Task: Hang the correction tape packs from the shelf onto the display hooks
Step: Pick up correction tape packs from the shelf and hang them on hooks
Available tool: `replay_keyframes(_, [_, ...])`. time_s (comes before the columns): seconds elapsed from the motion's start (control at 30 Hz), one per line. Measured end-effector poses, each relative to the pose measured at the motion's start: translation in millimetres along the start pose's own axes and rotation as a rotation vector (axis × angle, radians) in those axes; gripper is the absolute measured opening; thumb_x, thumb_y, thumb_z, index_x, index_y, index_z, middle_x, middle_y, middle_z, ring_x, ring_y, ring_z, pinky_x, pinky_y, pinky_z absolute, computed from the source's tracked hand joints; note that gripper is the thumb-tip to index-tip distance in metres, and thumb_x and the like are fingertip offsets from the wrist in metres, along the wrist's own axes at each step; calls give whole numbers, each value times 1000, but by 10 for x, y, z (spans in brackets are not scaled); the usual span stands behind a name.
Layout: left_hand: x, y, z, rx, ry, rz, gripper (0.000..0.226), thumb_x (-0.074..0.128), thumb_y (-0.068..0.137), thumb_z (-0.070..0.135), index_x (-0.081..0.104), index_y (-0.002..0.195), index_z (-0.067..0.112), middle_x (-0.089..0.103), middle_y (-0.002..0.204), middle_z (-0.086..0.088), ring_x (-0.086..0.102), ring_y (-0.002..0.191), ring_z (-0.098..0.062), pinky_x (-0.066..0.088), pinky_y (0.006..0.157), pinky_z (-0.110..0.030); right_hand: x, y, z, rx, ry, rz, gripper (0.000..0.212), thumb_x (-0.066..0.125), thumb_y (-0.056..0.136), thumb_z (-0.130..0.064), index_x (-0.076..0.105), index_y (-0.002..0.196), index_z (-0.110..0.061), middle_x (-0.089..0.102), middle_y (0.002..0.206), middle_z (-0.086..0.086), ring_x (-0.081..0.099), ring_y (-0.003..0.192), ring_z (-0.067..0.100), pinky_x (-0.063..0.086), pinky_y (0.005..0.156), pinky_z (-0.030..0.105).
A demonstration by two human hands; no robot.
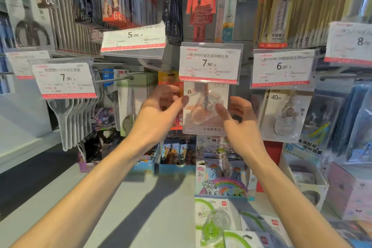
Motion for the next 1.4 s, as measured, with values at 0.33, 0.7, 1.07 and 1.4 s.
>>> replay_keyframes(0.33, [471,370,-520,-56,-148,-46,44,67,99,33,47,138,24,66,114,22,65,99,18,48,77,-2,227,175,133,48,47,-141,69,67,94,-47,38,153,-27,60,127,-19,58,100,-22,44,71,-4])
replay_keyframes(0.7, [590,453,-665,-122,-108,-75,54,60,103,41,43,150,23,57,128,24,56,119,4,45,106,-25,327,328,345,181,-2,-140,55,61,94,-61,49,141,-36,64,117,-30,61,97,-18,43,76,3])
replay_keyframes(1.07, [158,-225,-739,-242,-67,-25,24,65,100,16,62,124,18,70,112,0,69,108,-21,57,97,-41,-273,-245,421,161,121,-68,30,71,95,-33,65,123,-23,79,110,0,77,99,15,61,87,35])
replay_keyframes(1.4, [1135,-1452,-1179,-399,6,-596,6,73,94,18,69,92,23,60,71,9,52,64,-8,43,61,-23,-716,-1260,1159,352,14,-191,10,66,99,-14,74,94,-17,74,72,5,63,60,15,53,58,21])
Point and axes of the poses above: each hand's wrist, its own y-axis towards the middle knuckle, its own x-axis out of the palm, z = x × y, the point moved 10 cm from there along y, towards the middle knuckle
